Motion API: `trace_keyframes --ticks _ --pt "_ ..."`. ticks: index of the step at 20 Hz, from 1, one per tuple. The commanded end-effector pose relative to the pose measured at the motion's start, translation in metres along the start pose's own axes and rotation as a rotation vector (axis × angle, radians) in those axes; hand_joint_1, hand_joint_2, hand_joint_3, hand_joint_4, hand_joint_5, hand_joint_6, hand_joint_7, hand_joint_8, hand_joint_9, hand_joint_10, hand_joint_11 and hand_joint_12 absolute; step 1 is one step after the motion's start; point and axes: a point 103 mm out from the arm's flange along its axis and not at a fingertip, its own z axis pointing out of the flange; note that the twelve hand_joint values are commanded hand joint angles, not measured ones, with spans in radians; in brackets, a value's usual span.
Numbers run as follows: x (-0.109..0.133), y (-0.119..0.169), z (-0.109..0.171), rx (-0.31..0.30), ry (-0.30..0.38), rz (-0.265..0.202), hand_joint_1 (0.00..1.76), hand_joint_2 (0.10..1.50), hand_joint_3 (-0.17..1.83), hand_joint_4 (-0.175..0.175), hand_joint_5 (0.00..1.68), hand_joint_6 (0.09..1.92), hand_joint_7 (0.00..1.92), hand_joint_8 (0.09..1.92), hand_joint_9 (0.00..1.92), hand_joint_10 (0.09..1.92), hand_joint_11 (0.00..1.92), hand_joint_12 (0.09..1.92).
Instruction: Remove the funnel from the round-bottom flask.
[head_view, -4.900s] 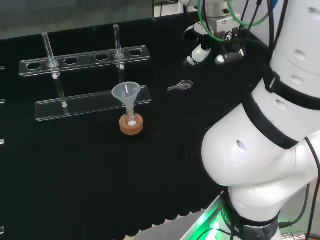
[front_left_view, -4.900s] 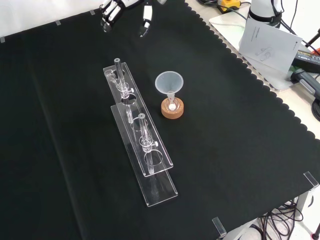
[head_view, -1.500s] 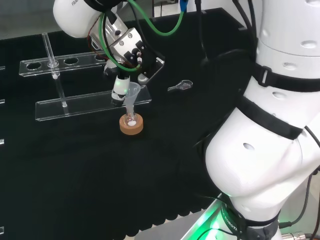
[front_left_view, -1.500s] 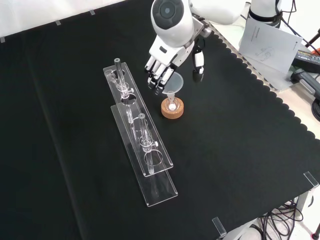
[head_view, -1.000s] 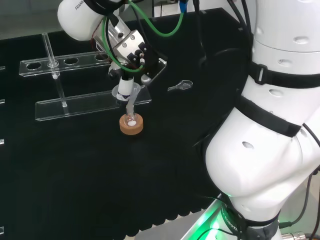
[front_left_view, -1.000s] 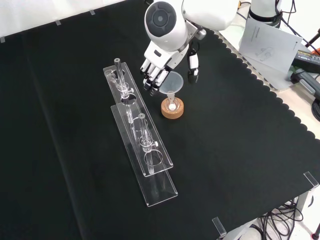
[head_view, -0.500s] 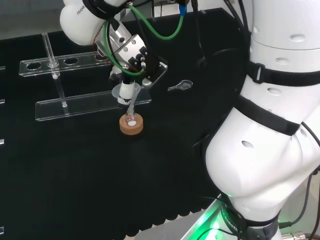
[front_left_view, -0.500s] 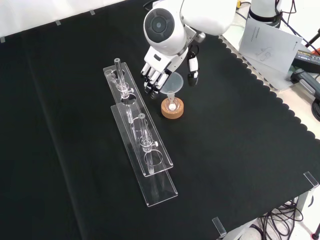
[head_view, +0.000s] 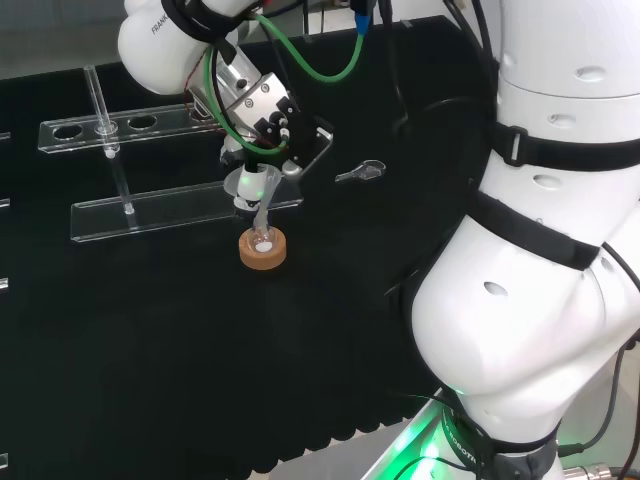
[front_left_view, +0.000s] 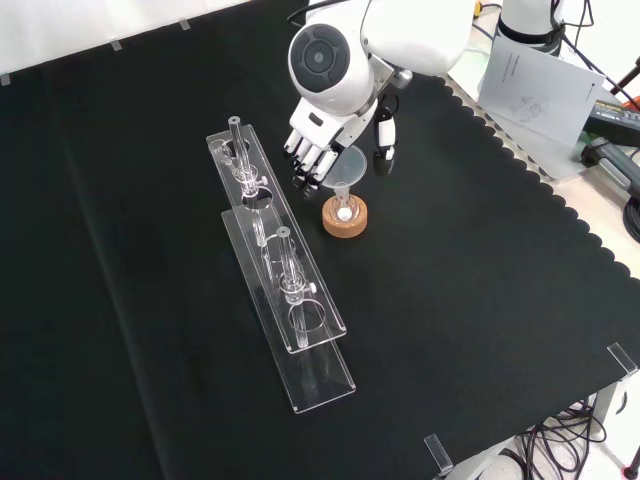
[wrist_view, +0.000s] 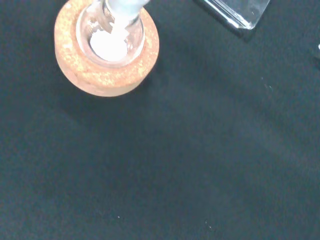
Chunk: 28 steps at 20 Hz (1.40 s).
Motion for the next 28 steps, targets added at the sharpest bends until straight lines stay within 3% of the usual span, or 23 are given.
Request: trace_keyframes --ticks 1,4,8,11,16,28 --pt "-0.006 0.001 0.009 -0.002 -0.016 0.015 0.57 0.80 0.19 0.020 0.28 0.09 0.17 0.61 0.45 0.65 0.30 1.40" --pt "-0.001 0.001 0.006 0.002 -0.024 0.028 0.58 0.81 0.20 0.017 0.30 0.09 0.19 0.62 0.46 0.65 0.31 1.39" --pt "-0.006 -0.002 0.007 -0.052 -0.028 0.052 0.58 0.81 0.23 0.009 0.35 0.09 0.25 0.63 0.57 0.61 0.35 1.37" --pt "-0.009 -0.007 0.006 -0.118 -0.051 0.086 0.58 0.84 0.28 -0.007 0.47 0.09 0.45 0.64 0.84 0.54 0.46 1.31" --pt "-0.013 -0.013 0.003 -0.151 -0.060 0.103 0.62 0.87 0.34 -0.018 0.64 0.09 0.69 0.63 1.14 0.47 0.61 1.24" --pt "-0.011 -0.029 -0.011 -0.163 -0.064 0.115 0.67 0.89 0.38 -0.028 0.71 0.22 0.83 0.63 1.31 0.41 0.72 1.15"
